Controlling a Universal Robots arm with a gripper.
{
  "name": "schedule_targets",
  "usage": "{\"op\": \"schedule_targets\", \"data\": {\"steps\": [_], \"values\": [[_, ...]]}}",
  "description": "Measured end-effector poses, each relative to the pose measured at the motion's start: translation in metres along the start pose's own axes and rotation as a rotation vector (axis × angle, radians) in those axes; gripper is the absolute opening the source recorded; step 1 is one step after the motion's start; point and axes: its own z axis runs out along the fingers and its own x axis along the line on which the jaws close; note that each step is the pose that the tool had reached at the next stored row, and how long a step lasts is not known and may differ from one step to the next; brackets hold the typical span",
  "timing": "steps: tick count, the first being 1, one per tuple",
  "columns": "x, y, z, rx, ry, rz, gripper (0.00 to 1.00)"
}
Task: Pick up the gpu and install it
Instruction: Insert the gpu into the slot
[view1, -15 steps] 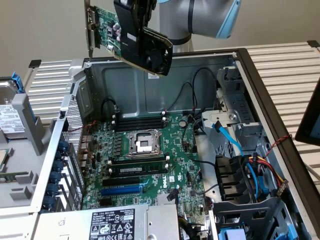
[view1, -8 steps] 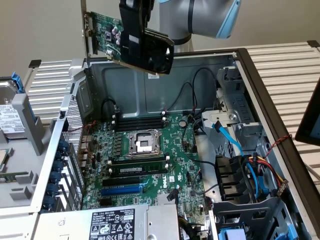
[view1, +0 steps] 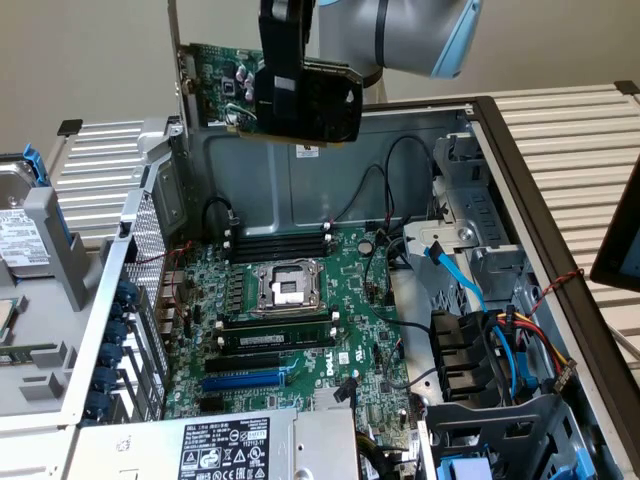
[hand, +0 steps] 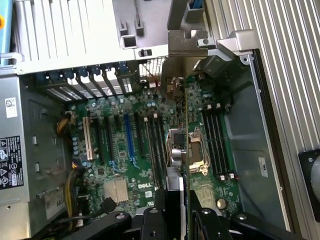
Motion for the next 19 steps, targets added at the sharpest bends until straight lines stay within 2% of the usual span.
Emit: {"op": "schedule_targets", "data": {"steps": [4,5,7,8,9,10,11,16,19], "values": [[0.0,0.0,0.0003,0.0132,0.0025,-0.062,0.27],[0.0,-0.0001,0.0004,0.0144,0.0036,-0.08,0.27],[0.0001,-0.0002,0.0008,0.014,0.0057,-0.114,0.27],[0.0001,-0.0001,0.0011,0.0127,0.0049,-0.131,0.27],[0.0001,-0.0001,0.0011,0.0112,0.0031,-0.142,0.27],[0.0001,-0.0001,0.0012,0.0104,-0.0014,-0.145,0.27],[0.0001,-0.0001,0.0012,0.0101,-0.0025,-0.145,0.27],[-0.0007,-0.0001,0.0024,0.0071,-0.0009,-0.147,0.27],[-0.0001,0.0019,0.0047,0.0075,0.0015,-0.148,0.27]]}}
